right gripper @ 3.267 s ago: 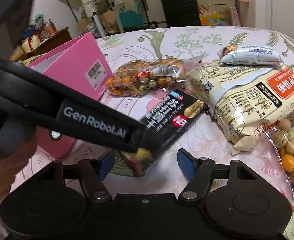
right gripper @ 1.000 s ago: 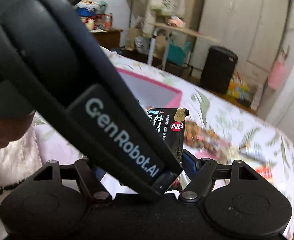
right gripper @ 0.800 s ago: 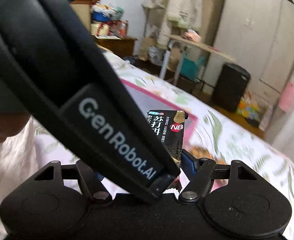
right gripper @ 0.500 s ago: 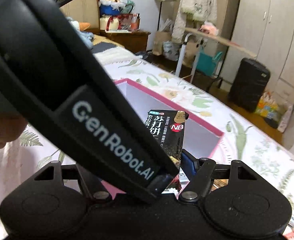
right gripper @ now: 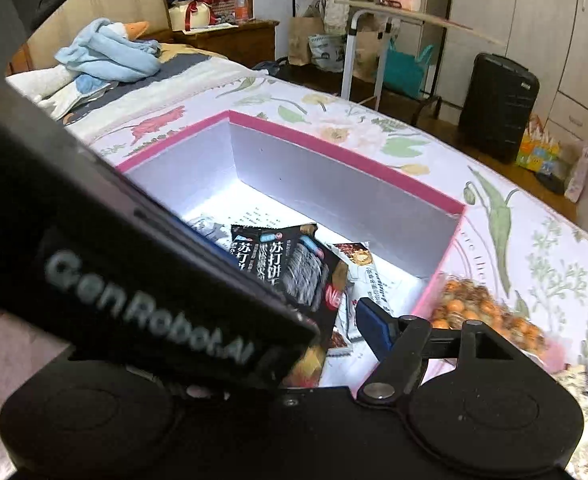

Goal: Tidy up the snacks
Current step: 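Open both grippers to drop the cracker packs into the box, then move both grippers to the clear bags of coated peanuts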

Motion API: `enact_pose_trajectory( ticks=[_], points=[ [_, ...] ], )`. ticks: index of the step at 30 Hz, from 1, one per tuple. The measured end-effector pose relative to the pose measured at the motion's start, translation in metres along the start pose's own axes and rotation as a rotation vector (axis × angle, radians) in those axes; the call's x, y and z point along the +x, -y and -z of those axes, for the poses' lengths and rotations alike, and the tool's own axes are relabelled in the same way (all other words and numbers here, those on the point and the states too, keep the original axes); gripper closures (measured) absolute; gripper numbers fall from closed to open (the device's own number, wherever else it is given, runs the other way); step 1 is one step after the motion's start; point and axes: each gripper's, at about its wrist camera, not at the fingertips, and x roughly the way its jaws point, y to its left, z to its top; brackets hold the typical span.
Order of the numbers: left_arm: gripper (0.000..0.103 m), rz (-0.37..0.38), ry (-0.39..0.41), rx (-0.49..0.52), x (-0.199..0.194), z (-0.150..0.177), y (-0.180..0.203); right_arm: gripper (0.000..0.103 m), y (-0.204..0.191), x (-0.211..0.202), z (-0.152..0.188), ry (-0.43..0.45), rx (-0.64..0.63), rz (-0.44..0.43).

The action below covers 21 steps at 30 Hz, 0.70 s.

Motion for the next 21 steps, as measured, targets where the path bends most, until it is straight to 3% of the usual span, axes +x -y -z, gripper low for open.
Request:
enact_pose_trajectory(
  ticks=[9, 16, 19, 21],
  points=[
    [0.043, 0.066, 0.062, 0.024, -0.054, 0.012, 0.018, 0.027, 0.024, -0.089, 0.032, 0.01, 0.159, -0.023],
    [0.041, 0.096, 0.076, 0.085, -0.087, 0.014, 0.054, 0.027, 0.069, -0.133, 0.036, 0.024, 0.281, -0.002],
    [0.03, 0.109, 0.108, 0.103, -0.094, 0.013, 0.072, 0.027, 0.078, -0.158, 0.041, 0.049, 0.266, 0.111],
    [0.029, 0.12, 0.117, 0.12, -0.093, 0.012, 0.086, 0.027, 0.087, -0.174, 0.049, 0.065, 0.267, 0.166]
  ],
)
